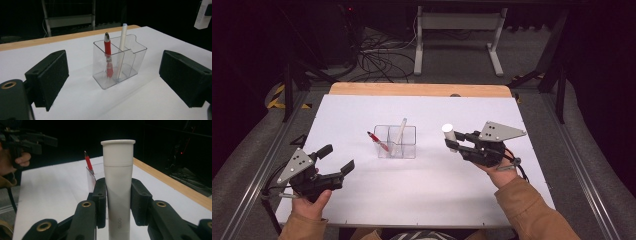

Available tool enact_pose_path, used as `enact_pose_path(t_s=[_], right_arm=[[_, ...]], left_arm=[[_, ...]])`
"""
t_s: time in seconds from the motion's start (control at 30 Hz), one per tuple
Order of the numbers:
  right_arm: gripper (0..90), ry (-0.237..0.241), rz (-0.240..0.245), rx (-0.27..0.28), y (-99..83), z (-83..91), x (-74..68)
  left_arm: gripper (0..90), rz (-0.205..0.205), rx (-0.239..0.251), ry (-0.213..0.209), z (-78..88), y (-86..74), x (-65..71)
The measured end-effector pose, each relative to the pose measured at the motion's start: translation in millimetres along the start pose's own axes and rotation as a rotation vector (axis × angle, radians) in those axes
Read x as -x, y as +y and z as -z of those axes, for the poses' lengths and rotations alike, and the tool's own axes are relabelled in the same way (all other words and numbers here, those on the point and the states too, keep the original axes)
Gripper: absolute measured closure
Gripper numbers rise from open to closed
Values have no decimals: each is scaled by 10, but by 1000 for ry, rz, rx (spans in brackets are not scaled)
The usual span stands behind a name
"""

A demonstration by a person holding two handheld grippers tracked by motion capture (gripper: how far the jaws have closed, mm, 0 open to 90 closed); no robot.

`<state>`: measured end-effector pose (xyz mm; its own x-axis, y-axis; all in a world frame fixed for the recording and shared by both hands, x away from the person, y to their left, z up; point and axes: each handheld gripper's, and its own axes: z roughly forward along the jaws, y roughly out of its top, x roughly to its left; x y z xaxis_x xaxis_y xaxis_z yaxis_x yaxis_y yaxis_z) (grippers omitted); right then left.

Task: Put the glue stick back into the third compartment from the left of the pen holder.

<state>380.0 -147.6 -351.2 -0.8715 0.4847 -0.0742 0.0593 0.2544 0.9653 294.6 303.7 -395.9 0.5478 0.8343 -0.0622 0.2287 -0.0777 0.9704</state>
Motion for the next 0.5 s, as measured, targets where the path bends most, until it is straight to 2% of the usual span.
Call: enact_pose_path(t_s=[0.07, 0.13, 0.23, 0.5], right_arm=[[693, -24, 5, 12, -2, -31, -20], [693, -51, -9, 22, -7, -61, -37], [693, -67, -41, 38, -12, -110, -50], [693, -118, -72, 63, -3, -235, -101]], left_arm=[[97, -1, -2, 1, -1, -2, -4], [97, 1, -2, -3, -4, -4, -5], [97, 1, -1, -1, -1, -3, -5], [97, 2, -1, -3, -4, -4, -13]])
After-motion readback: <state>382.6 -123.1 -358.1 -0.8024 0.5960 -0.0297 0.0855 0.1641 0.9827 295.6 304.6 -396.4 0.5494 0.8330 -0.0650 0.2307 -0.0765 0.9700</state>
